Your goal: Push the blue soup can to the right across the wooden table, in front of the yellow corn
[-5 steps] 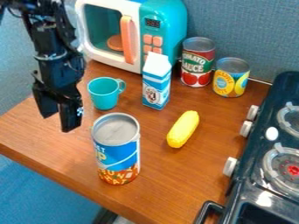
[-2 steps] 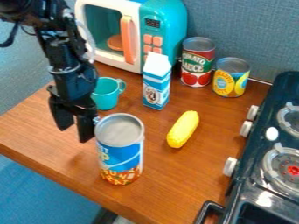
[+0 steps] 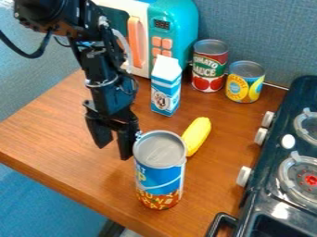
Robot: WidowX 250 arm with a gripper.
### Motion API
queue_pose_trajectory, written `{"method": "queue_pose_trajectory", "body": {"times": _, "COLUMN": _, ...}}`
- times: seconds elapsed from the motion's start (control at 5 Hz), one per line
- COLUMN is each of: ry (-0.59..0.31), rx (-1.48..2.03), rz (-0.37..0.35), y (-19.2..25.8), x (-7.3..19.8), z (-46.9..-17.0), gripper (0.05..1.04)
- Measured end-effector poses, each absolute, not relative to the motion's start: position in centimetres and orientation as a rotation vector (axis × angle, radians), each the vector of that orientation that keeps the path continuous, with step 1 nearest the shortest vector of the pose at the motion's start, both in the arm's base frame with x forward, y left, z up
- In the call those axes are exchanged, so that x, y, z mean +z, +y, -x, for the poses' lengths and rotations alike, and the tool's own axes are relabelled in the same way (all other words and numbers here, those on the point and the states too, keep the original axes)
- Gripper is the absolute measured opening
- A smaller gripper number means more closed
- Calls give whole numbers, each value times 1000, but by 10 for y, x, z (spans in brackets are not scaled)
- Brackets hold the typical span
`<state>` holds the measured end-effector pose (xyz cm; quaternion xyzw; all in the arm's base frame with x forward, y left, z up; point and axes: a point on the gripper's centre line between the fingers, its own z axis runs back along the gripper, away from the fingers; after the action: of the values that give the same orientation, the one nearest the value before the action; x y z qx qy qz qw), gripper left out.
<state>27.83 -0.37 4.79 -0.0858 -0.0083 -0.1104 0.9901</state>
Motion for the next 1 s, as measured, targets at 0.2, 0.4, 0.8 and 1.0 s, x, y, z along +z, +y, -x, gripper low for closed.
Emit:
{"method": "queue_pose_trajectory", "body": {"times": 0.2, "ry": -32, "rx": -215, "rz": 212, "y": -29, "x": 46, "z": -283, "gripper": 1001}}
{"method": "queue_pose_trajectory", "body": {"times": 0.4, "ry": -30, "rx": -204, "rz": 225, "y": -34, "x": 46, "z": -284, "gripper": 1001}}
{"method": "queue_pose_trajectory", "body": {"times": 0.8, "ry": -32, "rx": -153, "rz": 217, "y": -19, "x": 54, "z": -286, "gripper": 1001}}
{"method": "queue_pose_trajectory", "body": {"times": 1.0, "ry": -121, "rx": -108, "rz": 174, "y": 12, "x": 87, "z": -297, "gripper": 1001}}
